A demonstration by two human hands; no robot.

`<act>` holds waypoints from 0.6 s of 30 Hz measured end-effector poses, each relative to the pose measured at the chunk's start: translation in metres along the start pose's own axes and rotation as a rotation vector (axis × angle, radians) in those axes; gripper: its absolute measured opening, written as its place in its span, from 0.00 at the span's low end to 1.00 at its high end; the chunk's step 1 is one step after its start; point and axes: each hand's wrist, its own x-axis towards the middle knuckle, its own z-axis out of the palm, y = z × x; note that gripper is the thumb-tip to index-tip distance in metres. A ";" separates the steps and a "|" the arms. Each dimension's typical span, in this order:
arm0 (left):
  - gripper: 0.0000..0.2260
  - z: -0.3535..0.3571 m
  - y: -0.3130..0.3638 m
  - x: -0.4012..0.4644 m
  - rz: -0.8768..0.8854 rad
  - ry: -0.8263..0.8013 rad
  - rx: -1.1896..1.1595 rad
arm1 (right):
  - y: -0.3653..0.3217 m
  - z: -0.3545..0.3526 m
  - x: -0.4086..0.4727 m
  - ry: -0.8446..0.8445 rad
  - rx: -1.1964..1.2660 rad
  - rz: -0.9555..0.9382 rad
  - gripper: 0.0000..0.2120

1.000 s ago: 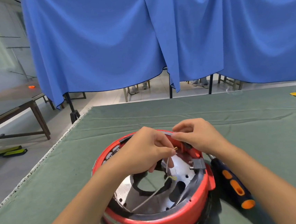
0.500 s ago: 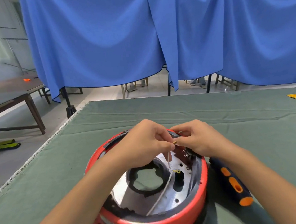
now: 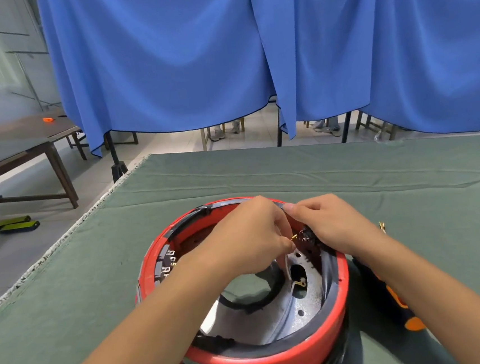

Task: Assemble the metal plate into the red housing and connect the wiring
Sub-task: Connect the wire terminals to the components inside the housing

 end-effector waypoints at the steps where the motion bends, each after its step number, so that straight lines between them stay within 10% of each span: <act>1: 0.04 0.002 0.001 0.000 -0.002 -0.010 -0.004 | 0.000 0.000 0.000 0.003 0.047 -0.007 0.25; 18: 0.07 0.010 0.007 -0.001 -0.051 0.120 0.095 | 0.003 0.001 0.009 0.037 0.071 -0.057 0.24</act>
